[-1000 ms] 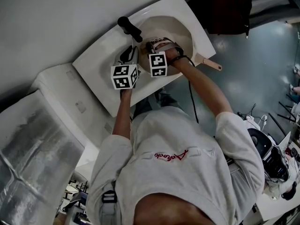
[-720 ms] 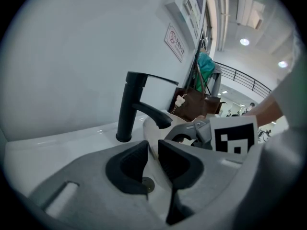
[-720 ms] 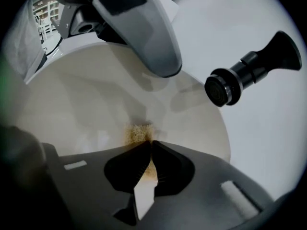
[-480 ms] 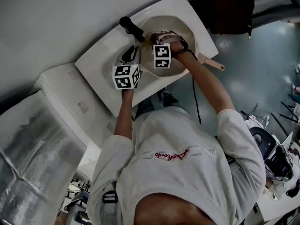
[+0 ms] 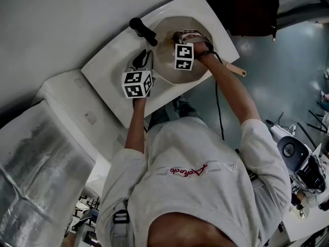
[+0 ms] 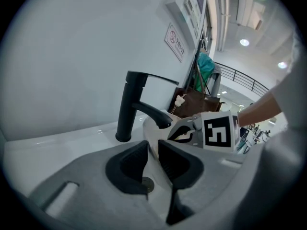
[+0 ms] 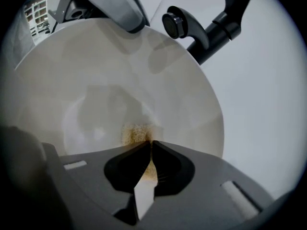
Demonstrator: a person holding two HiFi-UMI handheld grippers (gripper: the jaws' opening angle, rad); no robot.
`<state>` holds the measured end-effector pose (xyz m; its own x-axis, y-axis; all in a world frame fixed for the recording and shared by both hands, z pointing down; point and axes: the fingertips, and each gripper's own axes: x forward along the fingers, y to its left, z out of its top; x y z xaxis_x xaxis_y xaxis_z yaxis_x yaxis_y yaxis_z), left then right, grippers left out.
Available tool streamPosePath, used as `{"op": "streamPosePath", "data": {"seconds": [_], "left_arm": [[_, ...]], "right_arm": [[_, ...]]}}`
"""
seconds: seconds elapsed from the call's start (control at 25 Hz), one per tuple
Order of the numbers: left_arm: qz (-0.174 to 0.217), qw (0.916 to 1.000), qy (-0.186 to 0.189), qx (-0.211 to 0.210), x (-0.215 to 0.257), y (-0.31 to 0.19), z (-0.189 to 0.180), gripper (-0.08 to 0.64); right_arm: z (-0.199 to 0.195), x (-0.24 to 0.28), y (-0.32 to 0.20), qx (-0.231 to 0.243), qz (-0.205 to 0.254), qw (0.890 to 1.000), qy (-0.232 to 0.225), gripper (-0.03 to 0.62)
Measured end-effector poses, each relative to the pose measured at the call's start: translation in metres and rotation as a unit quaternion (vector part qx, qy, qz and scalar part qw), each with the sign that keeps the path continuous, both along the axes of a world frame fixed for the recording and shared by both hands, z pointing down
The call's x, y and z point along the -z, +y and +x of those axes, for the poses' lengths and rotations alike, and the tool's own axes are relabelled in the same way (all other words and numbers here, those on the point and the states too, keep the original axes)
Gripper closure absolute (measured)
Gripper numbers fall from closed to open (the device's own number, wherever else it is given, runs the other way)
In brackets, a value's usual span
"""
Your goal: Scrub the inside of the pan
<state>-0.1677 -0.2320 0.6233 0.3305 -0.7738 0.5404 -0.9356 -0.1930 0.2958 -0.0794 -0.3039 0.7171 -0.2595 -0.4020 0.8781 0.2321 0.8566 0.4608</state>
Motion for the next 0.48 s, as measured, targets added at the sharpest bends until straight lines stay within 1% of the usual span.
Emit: {"op": "streamPosePath", "data": {"seconds": [0.32,0.48], "left_arm": [[-0.001,1.0000,0.000,0.004,-0.001,-0.001,0.000,0.488],[0.000,1.0000,0.002,0.005,-0.001,-0.002,0.000,0.488]], "right_arm": [[0.026,-0.005,-0.002,-0.018,0.000,1.000,0.011,0.568],[0.042,-0.009,0.003,-0.009,0.002,1.000,0.027,0.568]]}}
